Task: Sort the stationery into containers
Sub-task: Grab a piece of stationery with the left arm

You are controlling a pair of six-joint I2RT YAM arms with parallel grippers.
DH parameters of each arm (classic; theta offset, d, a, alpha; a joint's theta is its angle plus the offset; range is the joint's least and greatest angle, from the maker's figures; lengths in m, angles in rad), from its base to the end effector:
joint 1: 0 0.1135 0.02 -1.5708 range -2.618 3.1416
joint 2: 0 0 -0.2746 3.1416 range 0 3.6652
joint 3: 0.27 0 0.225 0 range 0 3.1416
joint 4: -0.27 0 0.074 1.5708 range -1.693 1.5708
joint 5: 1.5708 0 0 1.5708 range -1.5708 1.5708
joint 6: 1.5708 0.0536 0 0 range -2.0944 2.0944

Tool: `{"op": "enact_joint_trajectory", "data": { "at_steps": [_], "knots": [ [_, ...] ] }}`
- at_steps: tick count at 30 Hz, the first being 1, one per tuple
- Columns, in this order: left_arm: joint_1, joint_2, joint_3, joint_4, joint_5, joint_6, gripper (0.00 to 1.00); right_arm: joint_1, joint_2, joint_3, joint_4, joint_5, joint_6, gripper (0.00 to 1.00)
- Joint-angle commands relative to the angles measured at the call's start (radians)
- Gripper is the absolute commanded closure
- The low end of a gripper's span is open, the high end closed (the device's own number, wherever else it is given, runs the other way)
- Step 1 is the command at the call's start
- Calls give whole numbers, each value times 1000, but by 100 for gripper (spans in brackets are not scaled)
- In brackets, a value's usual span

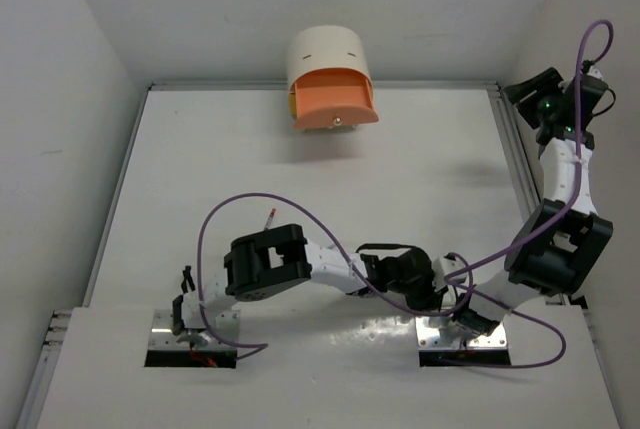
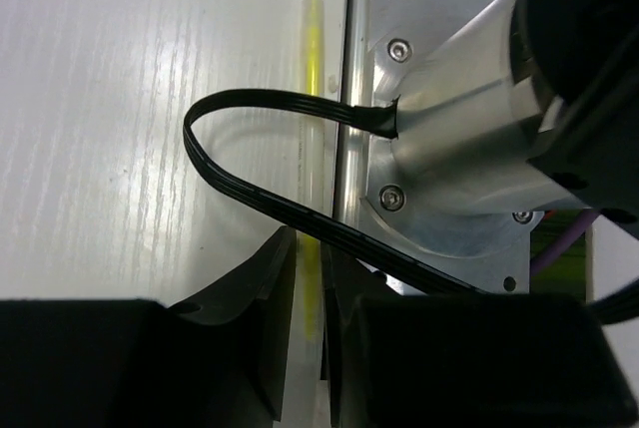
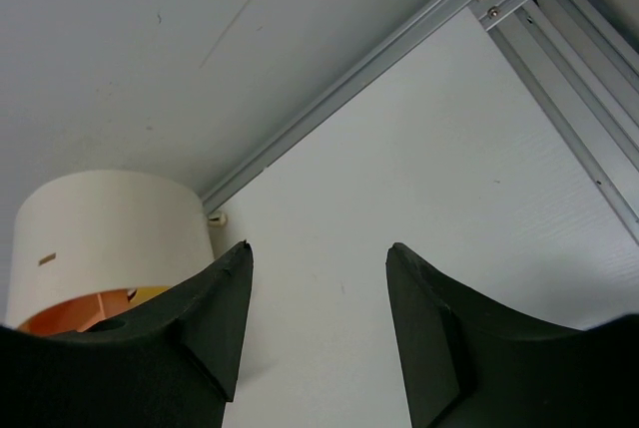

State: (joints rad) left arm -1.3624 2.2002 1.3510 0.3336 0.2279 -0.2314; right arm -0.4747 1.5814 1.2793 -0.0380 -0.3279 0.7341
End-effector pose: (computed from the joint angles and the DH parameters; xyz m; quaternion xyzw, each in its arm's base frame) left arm 0.0874 -0.4719 0.1501 0.5083 0.6941 -0.4264 0.2793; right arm 0.3329 -0.1517 0.3393 0.3803 0.7164 0.2058 0.5475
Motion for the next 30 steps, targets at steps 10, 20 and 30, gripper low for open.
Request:
{"op": "enact_joint_trajectory", "data": {
  "at_steps": [10, 20, 30],
  "knots": [
    [-4, -23, -53, -96, -193, 46, 70, -4, -4, 28, 50, -28, -2, 44],
    [19, -102, -156, -145, -251, 75, 73, -4, -4, 45, 46, -31, 2, 44],
    [89, -201, -234, -249, -153, 124, 87, -4, -6, 52, 41, -33, -4, 45]
  ]
}}
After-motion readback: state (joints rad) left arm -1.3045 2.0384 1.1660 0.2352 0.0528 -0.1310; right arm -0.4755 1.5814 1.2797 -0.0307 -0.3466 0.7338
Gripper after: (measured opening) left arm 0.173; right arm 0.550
